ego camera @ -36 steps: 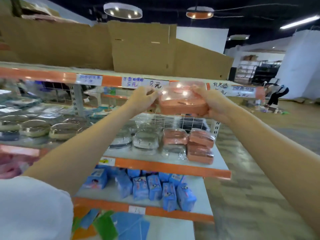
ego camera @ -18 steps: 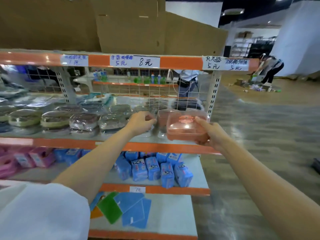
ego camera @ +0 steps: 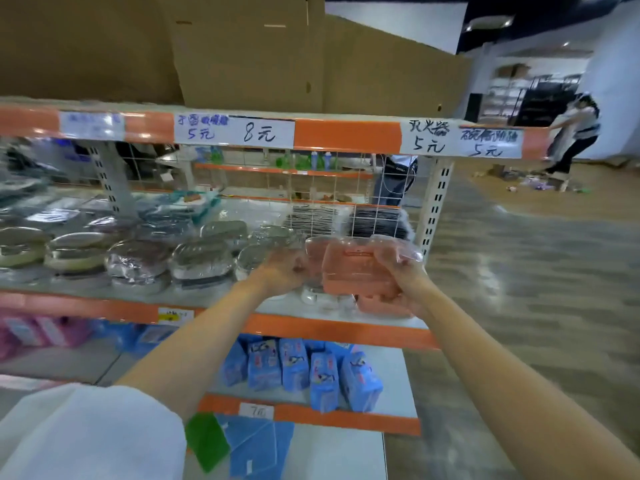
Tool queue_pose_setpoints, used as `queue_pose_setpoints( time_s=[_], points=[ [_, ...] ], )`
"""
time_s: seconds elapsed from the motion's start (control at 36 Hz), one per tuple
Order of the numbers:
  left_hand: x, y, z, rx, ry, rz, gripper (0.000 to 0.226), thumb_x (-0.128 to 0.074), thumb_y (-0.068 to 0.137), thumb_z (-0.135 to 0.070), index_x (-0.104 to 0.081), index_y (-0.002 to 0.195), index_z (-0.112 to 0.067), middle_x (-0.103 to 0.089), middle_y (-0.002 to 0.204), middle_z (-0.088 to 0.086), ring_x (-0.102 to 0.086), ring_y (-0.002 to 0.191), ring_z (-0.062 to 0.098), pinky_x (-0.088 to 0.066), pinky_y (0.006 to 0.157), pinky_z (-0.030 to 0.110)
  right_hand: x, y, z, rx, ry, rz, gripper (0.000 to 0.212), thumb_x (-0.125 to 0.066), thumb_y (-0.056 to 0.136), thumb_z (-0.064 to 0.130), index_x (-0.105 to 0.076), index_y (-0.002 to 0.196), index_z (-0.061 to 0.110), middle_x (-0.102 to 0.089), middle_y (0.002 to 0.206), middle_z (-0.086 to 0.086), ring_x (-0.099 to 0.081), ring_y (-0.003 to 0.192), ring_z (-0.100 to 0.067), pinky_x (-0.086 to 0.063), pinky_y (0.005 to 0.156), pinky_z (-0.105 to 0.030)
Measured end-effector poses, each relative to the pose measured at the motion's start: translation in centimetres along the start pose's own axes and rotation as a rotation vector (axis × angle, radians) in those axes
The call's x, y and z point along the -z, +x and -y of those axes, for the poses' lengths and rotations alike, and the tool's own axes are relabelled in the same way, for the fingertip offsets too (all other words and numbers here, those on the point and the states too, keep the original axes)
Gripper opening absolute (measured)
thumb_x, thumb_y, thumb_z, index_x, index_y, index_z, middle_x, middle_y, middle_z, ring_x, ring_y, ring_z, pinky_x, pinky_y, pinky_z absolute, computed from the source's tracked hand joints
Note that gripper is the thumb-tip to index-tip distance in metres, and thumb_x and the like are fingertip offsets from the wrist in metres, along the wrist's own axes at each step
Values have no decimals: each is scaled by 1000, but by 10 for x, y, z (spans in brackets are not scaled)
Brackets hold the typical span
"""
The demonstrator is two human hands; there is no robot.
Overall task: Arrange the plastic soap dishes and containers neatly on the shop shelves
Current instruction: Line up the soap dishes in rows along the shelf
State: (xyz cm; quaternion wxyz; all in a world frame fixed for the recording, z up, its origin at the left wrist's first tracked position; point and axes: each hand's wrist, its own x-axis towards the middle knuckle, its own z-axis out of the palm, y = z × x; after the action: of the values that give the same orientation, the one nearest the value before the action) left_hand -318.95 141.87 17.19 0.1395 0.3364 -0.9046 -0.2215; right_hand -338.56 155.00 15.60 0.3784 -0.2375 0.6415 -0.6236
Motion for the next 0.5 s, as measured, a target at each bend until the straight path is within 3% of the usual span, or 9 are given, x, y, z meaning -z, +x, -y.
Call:
queue_pose_setpoints(
  time_s=[0.08,0.14,0.17,0.25,0.28,0.39,0.42,0.5],
  points=[
    [-8,6,3,37,21,19,15,-57,91,-14,-64,82,-4,-68,81,9,-64,79,25,-49,74,31,-6,16,-11,-70,19,31,71,-79,71,46,-53,124,5,-69,109,-16,-68,96,-36,-53,54,-36],
    [-13,10,4,44,23,22,15,-56,91,-11,-64,80,-4,-67,81,11,-61,77,23,-45,71,28,-10,25,-20,-113,34,70,87,-84,57,54,-55,122,3,-69,109,-19,-67,95,-38,-53,55,-36],
    [-15,12,6,50,29,15,12,-56,90,-9,-63,81,-6,-65,83,10,-59,78,20,-44,69,25,-14,26,-22,-114,24,93,85,-83,57,55,-57,119,2,-69,108,-19,-67,93,-37,-52,54,-35],
    [-18,17,12,77,47,3,11,-54,88,-4,-65,88,-3,-68,90,14,-59,81,21,-47,72,29,-22,35,-27,-106,12,144,42,-69,83,39,-63,105,5,-72,98,-13,-68,84,-29,-50,56,-30],
    [-19,18,14,84,46,-9,12,-54,88,-4,-66,89,-1,-69,92,15,-60,82,21,-47,76,31,-24,40,-28,-118,9,145,37,-67,87,37,-63,105,5,-72,97,-13,-68,85,-28,-51,59,-31],
    [-19,23,24,102,38,-65,16,-56,86,-5,-69,93,1,-68,95,8,-62,88,21,-50,84,34,-32,60,-33,-163,22,149,47,-69,86,37,-59,116,2,-71,104,-20,-69,95,-39,-55,82,-51],
    [-19,25,28,101,33,-75,14,-56,85,-6,-68,91,-2,-69,93,7,-63,87,21,-51,83,35,-33,63,-33,-172,18,141,50,-69,86,38,-59,117,1,-70,104,-23,-69,93,-41,-56,79,-51],
    [-20,30,39,92,45,-100,10,-58,82,-8,-67,86,-7,-69,87,4,-63,83,20,-51,79,34,-38,71,-31,-170,-7,127,58,-70,83,42,-56,122,2,-68,105,-28,-67,67,-34,-50,48,-34]
  ],
)
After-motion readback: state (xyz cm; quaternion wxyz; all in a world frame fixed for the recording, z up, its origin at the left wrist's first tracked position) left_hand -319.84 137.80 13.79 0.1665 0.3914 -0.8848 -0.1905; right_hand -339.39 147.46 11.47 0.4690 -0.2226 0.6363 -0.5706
